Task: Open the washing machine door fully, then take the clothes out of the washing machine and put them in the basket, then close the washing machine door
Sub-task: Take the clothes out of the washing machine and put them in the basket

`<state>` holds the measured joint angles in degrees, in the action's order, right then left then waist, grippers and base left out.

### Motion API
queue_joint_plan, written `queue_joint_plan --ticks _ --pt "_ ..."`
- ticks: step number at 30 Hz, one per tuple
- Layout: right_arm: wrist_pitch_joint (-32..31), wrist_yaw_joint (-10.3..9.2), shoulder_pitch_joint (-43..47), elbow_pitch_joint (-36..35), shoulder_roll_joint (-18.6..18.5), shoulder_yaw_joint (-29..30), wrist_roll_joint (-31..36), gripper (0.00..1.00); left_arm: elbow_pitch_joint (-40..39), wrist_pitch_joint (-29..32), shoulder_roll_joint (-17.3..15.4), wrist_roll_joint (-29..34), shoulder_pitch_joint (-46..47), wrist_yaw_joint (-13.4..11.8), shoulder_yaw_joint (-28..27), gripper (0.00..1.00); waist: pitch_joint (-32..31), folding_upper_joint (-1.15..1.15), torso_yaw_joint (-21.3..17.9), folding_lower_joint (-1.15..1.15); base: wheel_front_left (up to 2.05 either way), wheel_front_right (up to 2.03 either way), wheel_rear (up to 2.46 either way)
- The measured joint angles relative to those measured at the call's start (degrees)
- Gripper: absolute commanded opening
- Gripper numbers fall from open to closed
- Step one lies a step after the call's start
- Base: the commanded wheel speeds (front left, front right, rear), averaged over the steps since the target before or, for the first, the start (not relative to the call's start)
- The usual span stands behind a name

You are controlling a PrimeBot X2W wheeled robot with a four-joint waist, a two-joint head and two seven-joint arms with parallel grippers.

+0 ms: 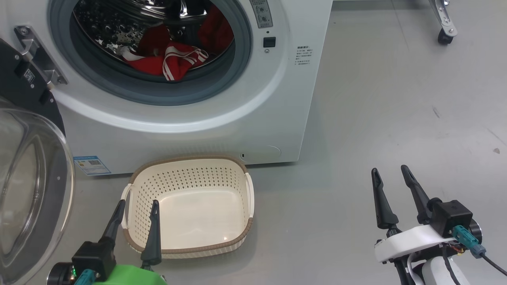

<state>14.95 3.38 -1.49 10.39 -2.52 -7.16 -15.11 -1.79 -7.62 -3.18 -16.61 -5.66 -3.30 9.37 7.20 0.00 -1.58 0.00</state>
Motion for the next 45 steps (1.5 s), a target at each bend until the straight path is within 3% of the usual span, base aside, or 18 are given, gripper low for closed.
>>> queue_joint_plan --ticks 20,45 --pt "0.00 0.01 0.22 0.07 0.00 -0.46 -0.01 1.00 -0.29 -0.02 -0.03 0.15 0.07 -0.45 0.19 1.00 -0.60 0.00 0.46 0.00 0.83 -0.83 0.00" --pt "0.00 0.01 0.83 0.27 0.00 -0.89 -0.57 1.00 0.30 0.56 -0.56 0.49 0.06 -0.52 0.32 1.00 -1.32 0.00 0.41 0.00 0.09 -0.09 0.00"
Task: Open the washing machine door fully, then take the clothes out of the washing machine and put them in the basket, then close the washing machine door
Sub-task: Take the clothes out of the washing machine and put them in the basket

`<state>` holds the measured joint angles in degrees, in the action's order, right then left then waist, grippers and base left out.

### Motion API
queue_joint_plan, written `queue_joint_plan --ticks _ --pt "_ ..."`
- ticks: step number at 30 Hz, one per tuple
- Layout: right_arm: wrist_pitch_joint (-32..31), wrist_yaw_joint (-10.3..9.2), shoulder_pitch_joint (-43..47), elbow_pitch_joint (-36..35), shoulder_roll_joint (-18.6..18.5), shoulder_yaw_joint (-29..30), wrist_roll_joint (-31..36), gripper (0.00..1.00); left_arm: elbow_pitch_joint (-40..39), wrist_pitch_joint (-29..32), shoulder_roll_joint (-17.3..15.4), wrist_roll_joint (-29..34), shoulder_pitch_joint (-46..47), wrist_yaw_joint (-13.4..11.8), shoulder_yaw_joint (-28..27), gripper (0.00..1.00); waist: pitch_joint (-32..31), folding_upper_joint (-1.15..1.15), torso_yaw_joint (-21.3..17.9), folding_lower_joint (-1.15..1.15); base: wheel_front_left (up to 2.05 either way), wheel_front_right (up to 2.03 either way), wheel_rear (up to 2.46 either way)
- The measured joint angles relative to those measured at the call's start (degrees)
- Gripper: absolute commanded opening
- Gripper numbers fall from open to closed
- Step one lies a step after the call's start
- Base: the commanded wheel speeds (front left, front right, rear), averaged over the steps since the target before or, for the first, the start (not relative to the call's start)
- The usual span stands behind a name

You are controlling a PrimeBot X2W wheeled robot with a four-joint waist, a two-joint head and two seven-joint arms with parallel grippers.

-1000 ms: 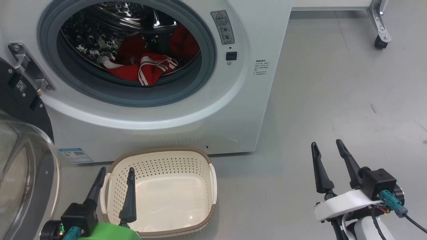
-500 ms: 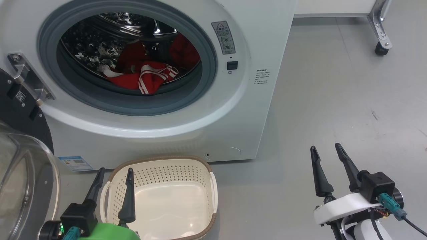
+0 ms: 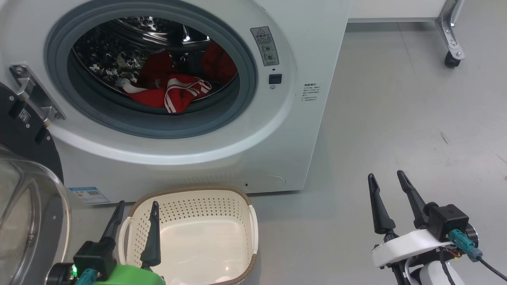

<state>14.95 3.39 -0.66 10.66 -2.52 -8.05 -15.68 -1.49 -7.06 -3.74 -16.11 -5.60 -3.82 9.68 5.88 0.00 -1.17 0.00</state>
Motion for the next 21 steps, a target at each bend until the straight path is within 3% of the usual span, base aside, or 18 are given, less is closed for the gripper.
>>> queue_joint_plan --ticks 8,21 --pt "0.00 -0.02 -0.02 -0.98 0.00 -0.13 0.00 1.00 -0.27 2.03 -0.66 0.26 0.60 0.09 1.03 1.00 1.46 0.00 -0.13 0.00 0.00 0.00 0.00" --pt "0.00 -0.52 -2.53 -3.92 0.00 -0.02 0.19 1.00 0.37 5.26 -0.46 -0.02 11.27 0.59 0.94 1.00 7.75 0.00 -0.58 0.00 0.00 0.00 0.00"
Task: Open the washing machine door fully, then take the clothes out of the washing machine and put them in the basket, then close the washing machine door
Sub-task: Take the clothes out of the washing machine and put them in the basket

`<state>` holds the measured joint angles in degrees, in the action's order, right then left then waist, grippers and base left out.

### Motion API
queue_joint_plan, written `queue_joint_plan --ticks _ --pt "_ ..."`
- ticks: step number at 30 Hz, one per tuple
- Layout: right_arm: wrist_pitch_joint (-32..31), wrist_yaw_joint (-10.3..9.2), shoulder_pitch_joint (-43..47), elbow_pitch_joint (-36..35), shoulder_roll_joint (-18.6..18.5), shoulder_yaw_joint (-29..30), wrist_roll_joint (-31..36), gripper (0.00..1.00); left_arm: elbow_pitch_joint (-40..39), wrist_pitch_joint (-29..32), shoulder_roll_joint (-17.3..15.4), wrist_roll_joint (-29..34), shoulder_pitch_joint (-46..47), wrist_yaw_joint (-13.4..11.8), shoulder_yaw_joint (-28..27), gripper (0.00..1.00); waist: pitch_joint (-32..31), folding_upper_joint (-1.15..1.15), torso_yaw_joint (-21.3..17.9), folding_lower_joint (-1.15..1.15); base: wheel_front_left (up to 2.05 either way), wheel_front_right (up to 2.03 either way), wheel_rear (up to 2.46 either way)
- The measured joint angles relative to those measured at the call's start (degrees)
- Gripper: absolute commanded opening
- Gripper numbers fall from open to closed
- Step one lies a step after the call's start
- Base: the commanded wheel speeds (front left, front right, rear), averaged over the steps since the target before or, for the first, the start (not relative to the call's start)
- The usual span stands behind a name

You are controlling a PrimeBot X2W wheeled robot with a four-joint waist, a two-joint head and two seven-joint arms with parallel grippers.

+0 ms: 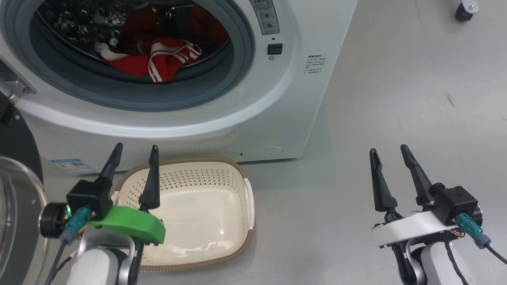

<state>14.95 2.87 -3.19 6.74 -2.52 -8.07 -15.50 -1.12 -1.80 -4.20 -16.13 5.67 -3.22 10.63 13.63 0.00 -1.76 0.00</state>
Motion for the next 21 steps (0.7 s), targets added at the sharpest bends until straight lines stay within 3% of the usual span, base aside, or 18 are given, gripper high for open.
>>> queue_joint_plan --ticks 16,21 --pt "0.00 0.09 -8.09 -2.41 -0.08 -2.80 0.15 1.00 5.37 3.99 0.91 -2.26 20.76 0.07 -2.04 1.00 12.06 0.00 -2.54 0.00 0.00 0.00 0.00" --pt "0.00 0.24 -10.34 -2.46 -0.10 -3.85 -1.34 1.00 8.42 5.37 -0.23 -2.25 26.86 0.05 -3.85 1.00 15.56 0.00 -4.05 0.00 0.00 0.00 0.00"
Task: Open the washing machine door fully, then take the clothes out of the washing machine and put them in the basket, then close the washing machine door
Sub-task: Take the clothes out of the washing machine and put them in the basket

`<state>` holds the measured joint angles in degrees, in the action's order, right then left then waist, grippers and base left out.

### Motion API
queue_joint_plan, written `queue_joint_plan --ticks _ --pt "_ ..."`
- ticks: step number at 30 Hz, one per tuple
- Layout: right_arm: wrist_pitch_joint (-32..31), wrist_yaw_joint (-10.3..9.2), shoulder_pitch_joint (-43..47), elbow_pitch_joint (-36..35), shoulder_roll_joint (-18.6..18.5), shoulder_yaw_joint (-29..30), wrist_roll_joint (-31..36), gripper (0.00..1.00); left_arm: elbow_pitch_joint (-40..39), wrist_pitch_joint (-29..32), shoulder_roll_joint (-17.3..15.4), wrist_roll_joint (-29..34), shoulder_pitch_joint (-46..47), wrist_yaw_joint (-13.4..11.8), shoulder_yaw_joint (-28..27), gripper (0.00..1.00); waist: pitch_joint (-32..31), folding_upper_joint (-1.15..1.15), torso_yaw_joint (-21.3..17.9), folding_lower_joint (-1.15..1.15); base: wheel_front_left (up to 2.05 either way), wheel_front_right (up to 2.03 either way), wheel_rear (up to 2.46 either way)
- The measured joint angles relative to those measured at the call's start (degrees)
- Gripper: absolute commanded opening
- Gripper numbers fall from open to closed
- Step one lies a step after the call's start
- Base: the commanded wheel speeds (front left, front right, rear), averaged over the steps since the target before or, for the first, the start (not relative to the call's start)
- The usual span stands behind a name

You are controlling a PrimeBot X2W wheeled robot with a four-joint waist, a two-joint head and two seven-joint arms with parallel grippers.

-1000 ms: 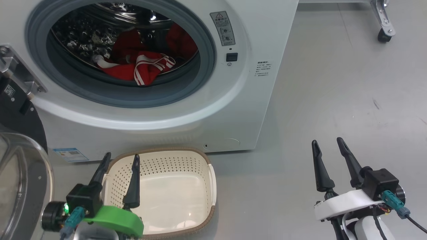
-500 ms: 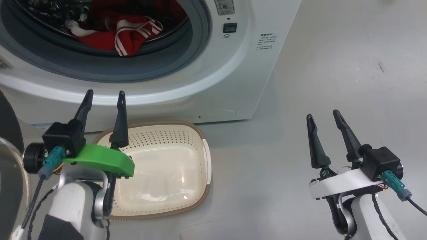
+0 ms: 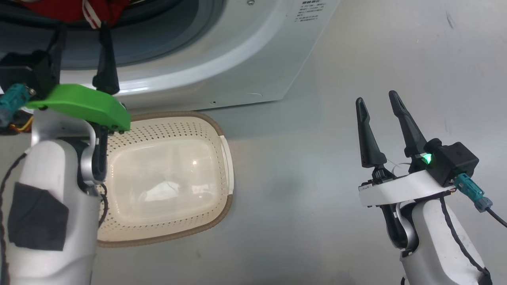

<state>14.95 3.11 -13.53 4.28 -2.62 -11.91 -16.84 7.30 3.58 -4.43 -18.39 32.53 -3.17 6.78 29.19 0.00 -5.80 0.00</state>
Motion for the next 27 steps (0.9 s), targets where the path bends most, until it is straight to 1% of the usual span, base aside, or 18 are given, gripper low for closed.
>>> queue_joint_plan --ticks 9,14,19,22,23,27 --pt "0.00 -0.09 -2.11 0.13 -0.02 -1.80 -2.35 1.00 5.78 3.54 -2.92 -0.26 8.74 -0.01 -3.04 1.00 4.33 0.00 -3.89 0.00 0.00 0.00 0.00" --pt "0.00 -0.26 -3.28 0.21 -0.01 -3.30 -4.58 1.00 8.90 6.26 -5.84 -0.87 13.99 0.00 -5.08 1.00 6.37 0.00 -6.67 0.00 0.00 0.00 0.00" --pt "0.00 -0.32 -4.01 0.30 -0.01 -3.93 -5.52 1.00 11.10 8.53 -7.80 -1.26 17.58 0.01 -6.12 1.00 7.78 0.00 -8.85 0.00 0.00 0.00 0.00" --pt "0.00 -0.49 -4.22 0.32 -0.01 -4.50 -6.35 1.00 12.37 10.39 -8.72 -1.49 20.19 0.47 -6.37 1.00 8.58 0.00 -9.96 0.00 0.00 0.00 0.00" --pt "0.00 -0.79 -4.41 0.33 -0.01 -4.71 -6.78 1.00 12.83 11.22 -9.22 -1.53 21.12 0.51 -6.41 1.00 8.86 0.00 -10.30 0.00 0.00 0.00 0.00" --pt "0.00 -0.98 -5.60 0.31 0.01 -5.46 -8.02 1.00 14.38 14.25 -11.18 -2.09 24.33 0.70 -7.25 1.00 9.86 0.00 -11.62 0.00 0.00 0.00 0.00"
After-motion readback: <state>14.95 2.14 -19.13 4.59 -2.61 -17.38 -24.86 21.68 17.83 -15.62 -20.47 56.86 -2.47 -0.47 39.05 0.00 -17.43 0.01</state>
